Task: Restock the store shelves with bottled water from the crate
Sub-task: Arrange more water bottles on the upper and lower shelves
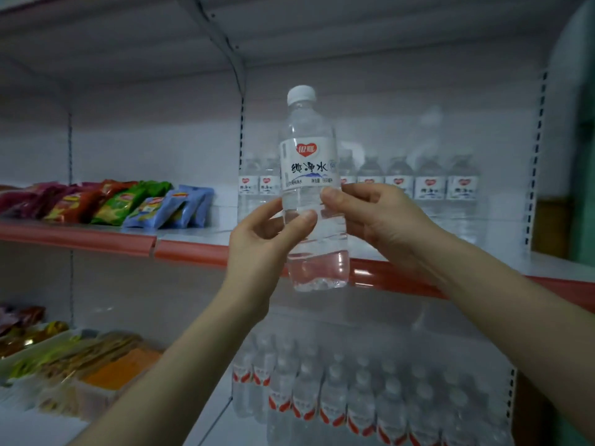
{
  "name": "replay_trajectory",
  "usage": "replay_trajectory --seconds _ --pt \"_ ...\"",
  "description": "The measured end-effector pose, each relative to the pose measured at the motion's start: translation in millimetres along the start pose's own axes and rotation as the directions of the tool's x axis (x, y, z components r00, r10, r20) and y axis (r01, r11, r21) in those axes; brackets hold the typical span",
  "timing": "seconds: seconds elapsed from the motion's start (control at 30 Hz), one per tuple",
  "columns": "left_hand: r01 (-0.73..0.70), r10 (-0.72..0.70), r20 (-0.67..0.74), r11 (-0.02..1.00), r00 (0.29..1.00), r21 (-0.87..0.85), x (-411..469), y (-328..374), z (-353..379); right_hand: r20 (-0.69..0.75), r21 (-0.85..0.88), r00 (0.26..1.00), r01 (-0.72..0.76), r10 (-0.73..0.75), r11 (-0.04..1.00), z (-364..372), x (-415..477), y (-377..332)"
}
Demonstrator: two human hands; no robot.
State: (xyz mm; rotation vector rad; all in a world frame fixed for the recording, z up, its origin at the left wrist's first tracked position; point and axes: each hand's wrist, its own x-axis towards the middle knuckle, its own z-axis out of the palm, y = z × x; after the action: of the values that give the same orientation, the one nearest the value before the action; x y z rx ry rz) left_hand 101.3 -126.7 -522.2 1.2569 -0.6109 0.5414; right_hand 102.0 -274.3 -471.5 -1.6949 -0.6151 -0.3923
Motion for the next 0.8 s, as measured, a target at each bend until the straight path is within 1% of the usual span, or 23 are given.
replay_trajectory --seconds 0.17,0.27,0.43,0.57,0.63,0.7,0.8 --pt "0.005 -0.005 0.049 1.000 0.999 -0.001 46.3 -6.7 54.8 -0.034 -0.134 0.999 -0.018 0.013 0.991 -58.3 25.0 -11.5" --pt "0.015 -0.012 0.108 1.000 0.994 -0.023 76.9 -16.1 86.9 -0.060 -0.204 0.998 -0.049 0.037 0.978 -96.4 43.4 -13.4" --pt "0.044 -0.049 0.251 0.999 0.967 0.023 123.6 -36.2 144.7 -0.088 -0.223 0.987 -0.153 0.136 0.963 -165.7 63.6 -16.3" --pt "0.078 -0.099 0.373 0.994 0.922 0.071 146.3 -55.9 197.1 -0.199 -0.243 0.964 -0.225 0.179 0.944 -219.1 67.8 -9.0" --pt "0.067 -0.109 0.429 0.991 0.897 0.112 152.2 -65.7 223.0 -0.238 -0.257 0.948 -0.269 0.209 0.928 -245.0 66.2 -3.5" --pt "0.048 -0.123 0.468 0.984 0.875 0.170 154.9 -75.1 247.6 -0.273 -0.262 0.933 -0.306 0.234 0.915 -268.8 63.0 4.5" --pt "0.041 -0.161 0.488 0.968 0.858 0.248 155.5 -92.8 278.5 -0.313 -0.227 0.911 -0.345 0.267 0.911 -298.5 58.5 21.2"
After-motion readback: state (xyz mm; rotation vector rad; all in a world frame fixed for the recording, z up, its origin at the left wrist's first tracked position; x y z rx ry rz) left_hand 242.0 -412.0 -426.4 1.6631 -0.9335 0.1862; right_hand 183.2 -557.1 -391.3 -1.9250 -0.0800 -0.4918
